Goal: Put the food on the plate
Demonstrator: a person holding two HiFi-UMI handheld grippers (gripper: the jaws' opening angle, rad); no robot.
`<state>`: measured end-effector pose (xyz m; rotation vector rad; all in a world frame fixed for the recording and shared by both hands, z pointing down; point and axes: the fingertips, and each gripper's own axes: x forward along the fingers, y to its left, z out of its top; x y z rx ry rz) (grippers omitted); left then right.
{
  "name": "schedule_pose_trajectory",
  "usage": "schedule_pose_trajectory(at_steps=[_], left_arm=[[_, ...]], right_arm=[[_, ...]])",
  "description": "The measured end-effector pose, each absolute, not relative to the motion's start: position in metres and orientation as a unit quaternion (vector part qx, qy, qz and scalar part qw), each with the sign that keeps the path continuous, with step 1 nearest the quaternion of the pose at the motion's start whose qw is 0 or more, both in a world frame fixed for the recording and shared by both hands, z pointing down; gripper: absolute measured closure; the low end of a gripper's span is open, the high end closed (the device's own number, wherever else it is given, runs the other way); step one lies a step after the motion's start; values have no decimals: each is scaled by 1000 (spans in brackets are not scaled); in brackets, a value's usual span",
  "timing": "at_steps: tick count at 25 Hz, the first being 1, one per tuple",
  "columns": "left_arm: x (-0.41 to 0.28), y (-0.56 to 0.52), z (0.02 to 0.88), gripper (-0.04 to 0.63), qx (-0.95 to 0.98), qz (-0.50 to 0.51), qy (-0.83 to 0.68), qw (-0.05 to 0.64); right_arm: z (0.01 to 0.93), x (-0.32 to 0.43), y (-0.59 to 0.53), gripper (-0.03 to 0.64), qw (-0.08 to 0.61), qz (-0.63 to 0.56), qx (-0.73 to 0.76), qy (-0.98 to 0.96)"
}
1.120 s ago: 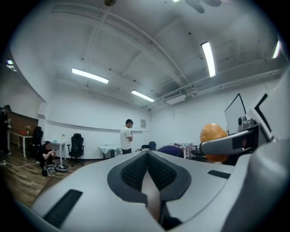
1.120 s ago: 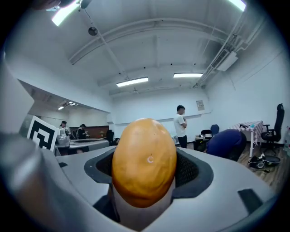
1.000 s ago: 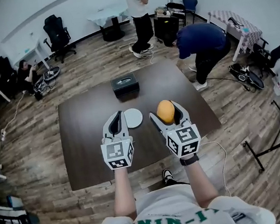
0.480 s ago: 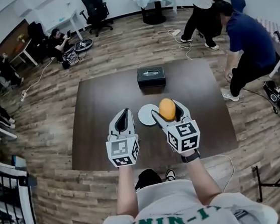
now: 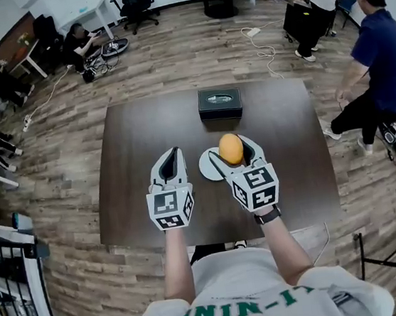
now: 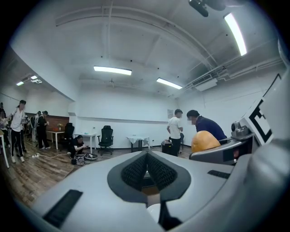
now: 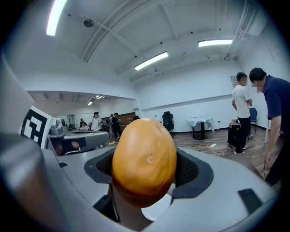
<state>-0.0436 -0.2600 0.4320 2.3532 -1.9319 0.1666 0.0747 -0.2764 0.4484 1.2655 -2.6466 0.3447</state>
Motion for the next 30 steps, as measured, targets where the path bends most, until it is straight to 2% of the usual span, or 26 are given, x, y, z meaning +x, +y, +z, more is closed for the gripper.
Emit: schedule_pose_trajectory(at_steps=[6, 24, 30], left_arm=[[-64, -313, 451, 583, 777, 70, -623, 58], [-103, -390, 555, 583, 791, 97, -588, 135], [-102, -411, 583, 583, 795, 95, -578, 154]], right_arm=[[468, 75, -331, 268, 140, 104, 450, -876], [601, 61, -394, 268, 229, 218, 440, -840], [653, 50, -402, 268, 223, 289, 429, -827]])
